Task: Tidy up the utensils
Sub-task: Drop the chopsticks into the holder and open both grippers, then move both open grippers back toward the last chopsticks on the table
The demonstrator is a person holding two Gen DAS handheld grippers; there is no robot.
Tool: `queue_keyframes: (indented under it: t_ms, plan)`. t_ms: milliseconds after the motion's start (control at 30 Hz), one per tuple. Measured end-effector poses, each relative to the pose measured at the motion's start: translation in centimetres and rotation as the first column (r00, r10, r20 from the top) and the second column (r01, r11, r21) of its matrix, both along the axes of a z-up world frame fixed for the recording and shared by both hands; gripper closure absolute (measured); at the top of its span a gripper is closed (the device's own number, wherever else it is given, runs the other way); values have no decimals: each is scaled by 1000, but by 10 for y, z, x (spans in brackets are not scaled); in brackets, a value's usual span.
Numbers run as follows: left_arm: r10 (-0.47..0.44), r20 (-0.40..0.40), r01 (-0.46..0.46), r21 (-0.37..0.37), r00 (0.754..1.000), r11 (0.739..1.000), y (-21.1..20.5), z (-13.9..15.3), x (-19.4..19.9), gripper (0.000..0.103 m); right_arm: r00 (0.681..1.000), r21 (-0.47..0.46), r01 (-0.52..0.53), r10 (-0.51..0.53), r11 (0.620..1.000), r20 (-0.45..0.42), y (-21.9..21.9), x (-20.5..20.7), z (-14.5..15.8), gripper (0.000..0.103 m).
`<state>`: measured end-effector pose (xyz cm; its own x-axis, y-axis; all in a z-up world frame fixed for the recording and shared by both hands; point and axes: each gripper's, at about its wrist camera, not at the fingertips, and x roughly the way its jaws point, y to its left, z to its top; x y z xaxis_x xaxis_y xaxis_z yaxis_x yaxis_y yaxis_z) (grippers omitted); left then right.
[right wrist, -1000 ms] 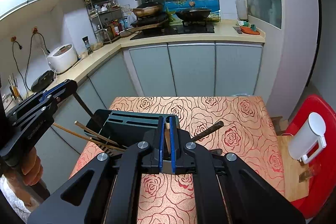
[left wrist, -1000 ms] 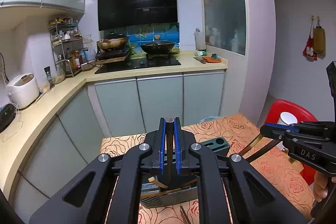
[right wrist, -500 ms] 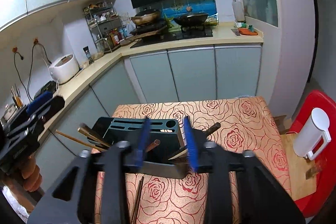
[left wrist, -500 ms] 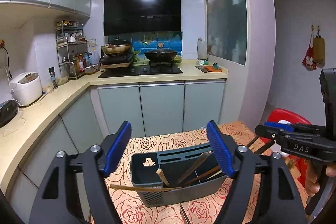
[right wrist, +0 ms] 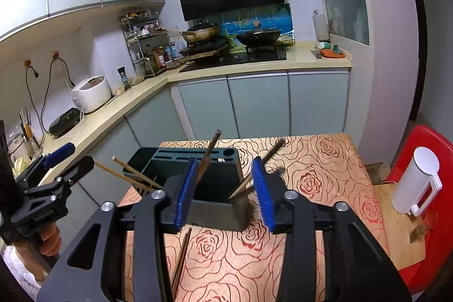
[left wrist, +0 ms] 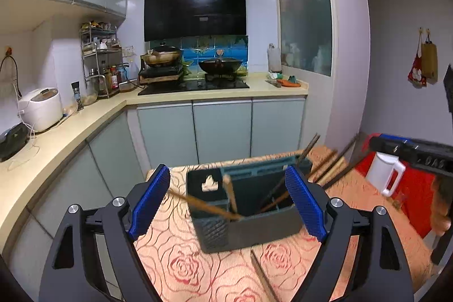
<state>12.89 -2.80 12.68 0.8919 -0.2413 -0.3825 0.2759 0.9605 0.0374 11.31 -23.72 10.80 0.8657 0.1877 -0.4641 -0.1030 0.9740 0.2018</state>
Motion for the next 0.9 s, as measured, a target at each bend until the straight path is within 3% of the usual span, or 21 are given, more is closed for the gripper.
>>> queue_keyframes:
  t_ms: [267, 500, 900]
  plan:
    - [25, -24, -25, 28, 999, 999, 7, -47, -29, 22, 999, -49, 27, -25, 998, 48, 2, -44, -36, 54]
    - [18, -70, -15, 45, 997, 999, 5, -88, -54, 21, 999, -96, 25, -22, 995, 27, 17, -69, -82, 54]
    - [25, -151, -21, 28, 988, 999, 8, -129, -75, 21, 996, -142, 82, -77, 986, 44, 27, -95, -125, 53]
